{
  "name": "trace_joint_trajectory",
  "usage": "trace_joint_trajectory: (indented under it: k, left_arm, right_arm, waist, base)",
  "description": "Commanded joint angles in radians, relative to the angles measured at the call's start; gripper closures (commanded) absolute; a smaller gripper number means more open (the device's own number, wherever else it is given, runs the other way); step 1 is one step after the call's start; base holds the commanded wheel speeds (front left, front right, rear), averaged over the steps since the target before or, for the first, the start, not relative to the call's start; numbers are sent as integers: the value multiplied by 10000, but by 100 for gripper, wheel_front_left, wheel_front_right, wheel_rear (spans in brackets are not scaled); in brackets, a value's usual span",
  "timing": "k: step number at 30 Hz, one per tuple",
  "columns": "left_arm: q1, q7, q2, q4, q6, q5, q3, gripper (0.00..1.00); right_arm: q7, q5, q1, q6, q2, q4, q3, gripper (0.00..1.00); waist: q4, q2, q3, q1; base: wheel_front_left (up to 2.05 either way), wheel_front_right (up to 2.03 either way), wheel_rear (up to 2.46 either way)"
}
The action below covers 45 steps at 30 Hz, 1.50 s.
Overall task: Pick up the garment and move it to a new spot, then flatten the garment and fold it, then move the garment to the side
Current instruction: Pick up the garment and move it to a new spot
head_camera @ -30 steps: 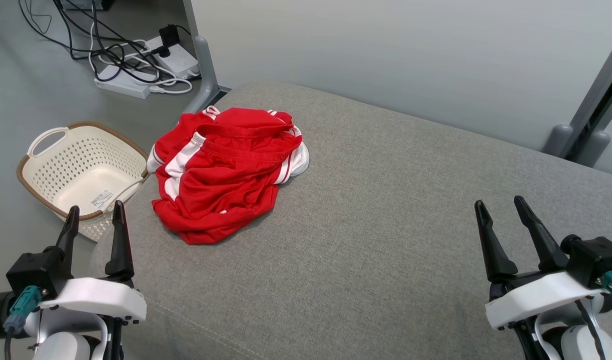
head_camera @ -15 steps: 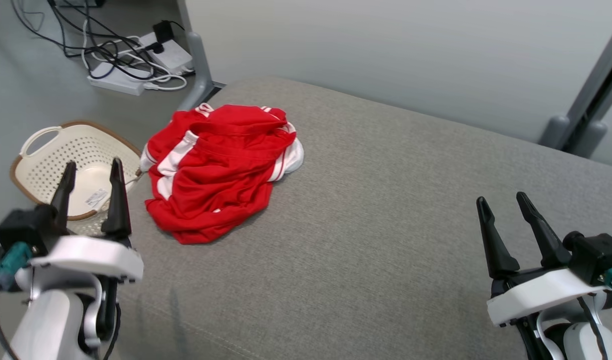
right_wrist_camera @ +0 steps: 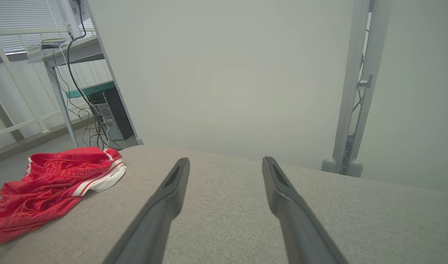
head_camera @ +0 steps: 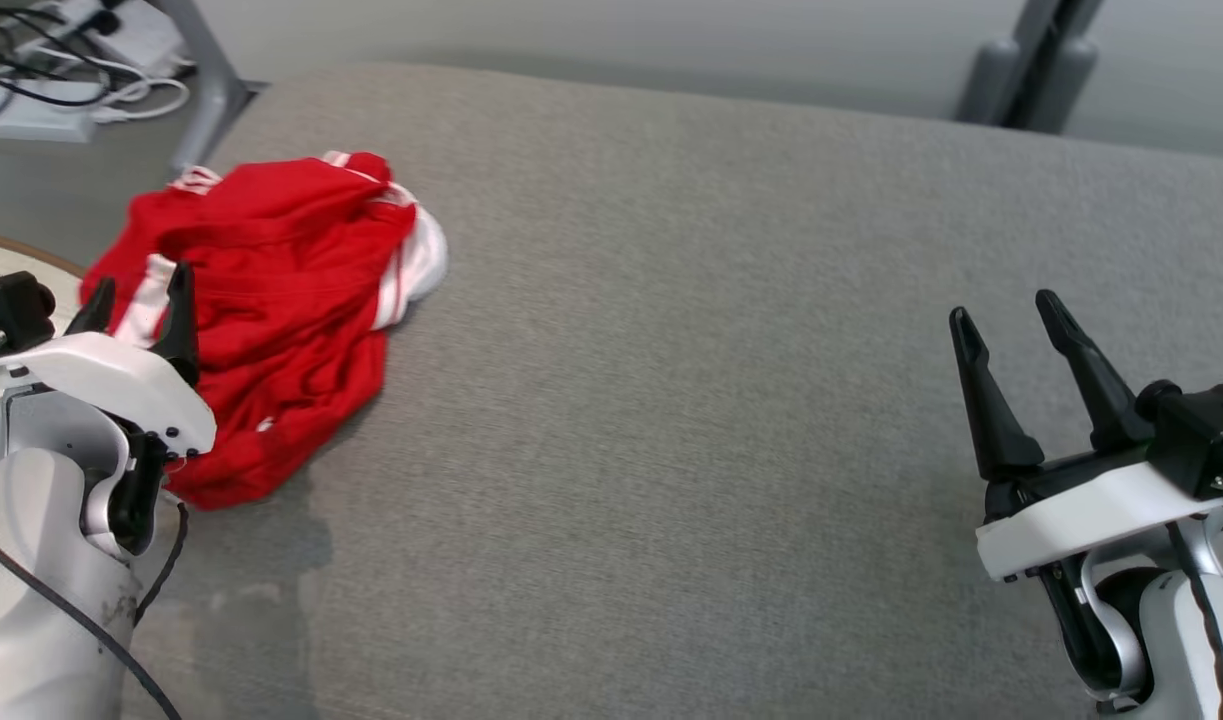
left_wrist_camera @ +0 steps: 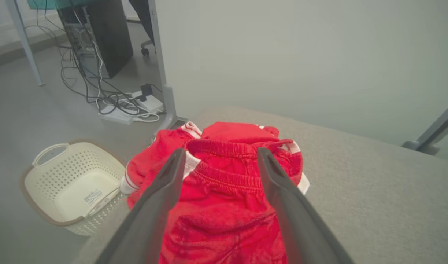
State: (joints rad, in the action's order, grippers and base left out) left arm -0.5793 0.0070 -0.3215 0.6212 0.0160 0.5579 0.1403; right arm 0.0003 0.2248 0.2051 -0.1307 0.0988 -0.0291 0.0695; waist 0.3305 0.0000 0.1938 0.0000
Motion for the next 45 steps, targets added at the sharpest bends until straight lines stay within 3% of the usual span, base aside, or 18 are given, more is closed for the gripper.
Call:
trace_joint_trajectory:
  k: [1, 6, 13, 14, 15, 16, 22, 33, 40, 42, 43, 45]
  left_arm:
    - [-297, 130, -52, 368, -147, 60, 5, 0]
    - [-1099, 594, -29, 2144, -617, 525, -106, 0]
    - [-1840, 1342, 6, 4056, -925, 983, -204, 1]
    - [-1932, 1411, -17, 4265, -927, 1022, -221, 50]
    - [-1997, 1424, -30, 4452, -890, 1056, -255, 82]
    - [-2058, 1411, -48, 4617, -878, 1067, -257, 100]
    - [-2454, 392, -350, 4950, -1030, 763, -67, 100]
    - [-2861, -2040, -981, 3908, -715, -2, 278, 100]
    - [-1964, -2350, -1075, 1720, -373, -284, 449, 100]
    - [-1155, -2159, -1010, 100, 39, -397, 569, 100]
    - [-1155, -2159, -1010, 100, 39, -397, 569, 100]
    - [-427, -1884, -1001, -1225, 402, -411, 604, 100]
  right_arm:
    - [24, -68, 183, -1, 84, -65, -45, 0]
    - [-8, -67, 473, -1, 153, -100, -1, 0]
    - [-78, -7, 812, -1, 174, -47, 129, 0]
    - [-83, -9, 837, -1, 176, -20, 120, 0]
    - [-83, -16, 851, -1, 174, -4, 110, 0]
    - [-90, -26, 875, -1, 172, 12, 104, 0]
    - [-161, -254, 893, -1, 221, 82, -120, 0]
    - [-376, -212, 439, -1, 72, 285, -418, 0]
    - [-482, -115, -123, -1, -110, 332, -571, 0]
    - [-489, -83, -401, -1, -178, 303, -633, 0]
    - [-489, -83, -401, -1, -178, 303, -633, 0]
    - [-486, -56, -581, -1, -226, 274, -654, 0]
  waist:
    - [-704, 0, 734, 0]
    - [-1039, 0, 1232, 0]
    - [-1317, 0, 1670, 0]
    - [-1336, 0, 1704, 0]
    - [-1346, 0, 1728, 0]
    - [-1356, 0, 1749, 0]
    - [-1273, 0, 1734, 0]
    - [-1092, 0, 605, 0]
    - [-1288, 0, -411, 0]
    - [-1475, 0, -777, 0]
    - [-1475, 0, -777, 0]
    - [-1652, 0, -980, 0]
  base:
    - [0, 0, 0]
    - [0, 0, 0]
    - [0, 0, 0]
    - [0, 0, 0]
    - [0, 0, 0]
    - [0, 0, 0]
    - [0, 0, 0]
    - [0, 0, 0]
    - [0, 0, 0]
    - [0, 0, 0]
    - [0, 0, 0]
    - [0, 0, 0]
